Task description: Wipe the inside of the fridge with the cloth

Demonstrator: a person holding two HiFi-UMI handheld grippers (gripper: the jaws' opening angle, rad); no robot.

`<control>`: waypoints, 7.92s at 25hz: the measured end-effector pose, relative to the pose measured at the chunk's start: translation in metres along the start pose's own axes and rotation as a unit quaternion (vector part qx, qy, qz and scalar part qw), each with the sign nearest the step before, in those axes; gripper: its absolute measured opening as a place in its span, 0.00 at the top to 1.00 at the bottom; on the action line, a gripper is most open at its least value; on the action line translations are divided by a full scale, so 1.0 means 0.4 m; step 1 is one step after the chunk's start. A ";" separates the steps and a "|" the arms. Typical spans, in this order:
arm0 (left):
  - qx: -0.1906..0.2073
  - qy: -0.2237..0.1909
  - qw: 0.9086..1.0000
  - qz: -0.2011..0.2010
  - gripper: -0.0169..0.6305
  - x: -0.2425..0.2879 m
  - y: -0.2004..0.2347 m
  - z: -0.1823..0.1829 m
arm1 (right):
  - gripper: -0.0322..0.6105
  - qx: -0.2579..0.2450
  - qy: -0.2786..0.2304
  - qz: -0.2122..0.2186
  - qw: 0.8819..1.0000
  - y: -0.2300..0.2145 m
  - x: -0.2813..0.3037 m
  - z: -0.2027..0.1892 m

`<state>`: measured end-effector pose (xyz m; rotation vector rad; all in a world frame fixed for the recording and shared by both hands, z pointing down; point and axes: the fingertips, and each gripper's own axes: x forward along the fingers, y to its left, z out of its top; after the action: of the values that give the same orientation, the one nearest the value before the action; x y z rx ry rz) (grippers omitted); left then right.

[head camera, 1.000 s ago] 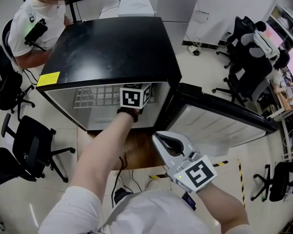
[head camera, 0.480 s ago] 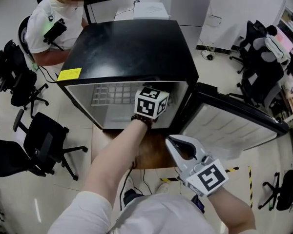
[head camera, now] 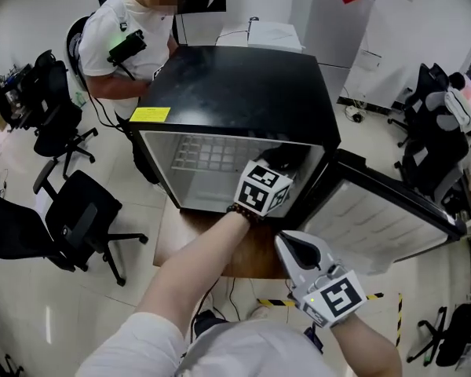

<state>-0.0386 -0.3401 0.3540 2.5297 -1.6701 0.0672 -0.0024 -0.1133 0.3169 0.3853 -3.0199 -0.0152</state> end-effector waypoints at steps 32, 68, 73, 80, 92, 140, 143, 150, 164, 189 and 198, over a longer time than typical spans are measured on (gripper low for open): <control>0.013 -0.008 0.999 -0.039 0.89 -0.124 -0.121 0.008 | 0.95 0.000 -0.011 0.019 1.000 0.018 -0.050 -0.004; -0.090 0.031 0.957 -0.274 0.89 -0.724 -0.089 -0.040 | 0.50 0.024 0.088 0.267 0.959 0.197 0.232 -0.019; -0.088 0.029 0.959 -0.269 0.89 -0.772 -0.044 -0.040 | 0.61 0.016 0.066 0.270 0.961 0.238 0.288 -0.005; -0.094 0.039 0.955 -0.278 0.89 -0.819 -0.015 -0.065 | 0.70 0.008 0.074 0.262 0.962 0.277 0.346 -0.030; -0.036 0.063 0.974 -0.214 0.88 -0.856 0.079 -0.088 | 0.80 0.015 0.077 0.231 0.970 0.296 0.438 -0.046; 0.109 0.077 0.976 0.172 0.71 -0.763 0.475 -0.159 | 0.82 0.259 0.134 -0.155 0.944 -0.083 0.874 -0.554; 0.104 0.074 0.977 0.173 0.71 -0.765 0.476 -0.157 | 0.82 0.242 0.119 -0.133 0.954 -0.034 0.835 -0.533; 0.099 0.073 0.977 0.175 0.71 -0.765 0.477 -0.160 | 0.82 0.192 0.099 -0.073 0.974 0.074 0.798 -0.495; 0.096 0.068 0.977 0.177 0.72 -0.763 0.479 -0.158 | 0.83 0.148 0.073 -0.054 0.985 0.044 0.871 -0.466; 0.104 0.075 0.977 0.173 0.72 -0.759 0.480 -0.154 | 0.83 0.180 0.100 -0.164 0.965 -0.148 1.025 -0.542; 0.107 0.079 0.976 0.175 0.72 -0.758 0.483 -0.153 | 0.83 0.084 0.099 -0.183 0.975 -0.177 1.033 -0.523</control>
<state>-0.3340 -0.1309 0.3983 2.2591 -2.1175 0.4880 -0.3622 -0.2849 0.5629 0.8955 -2.7198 0.2374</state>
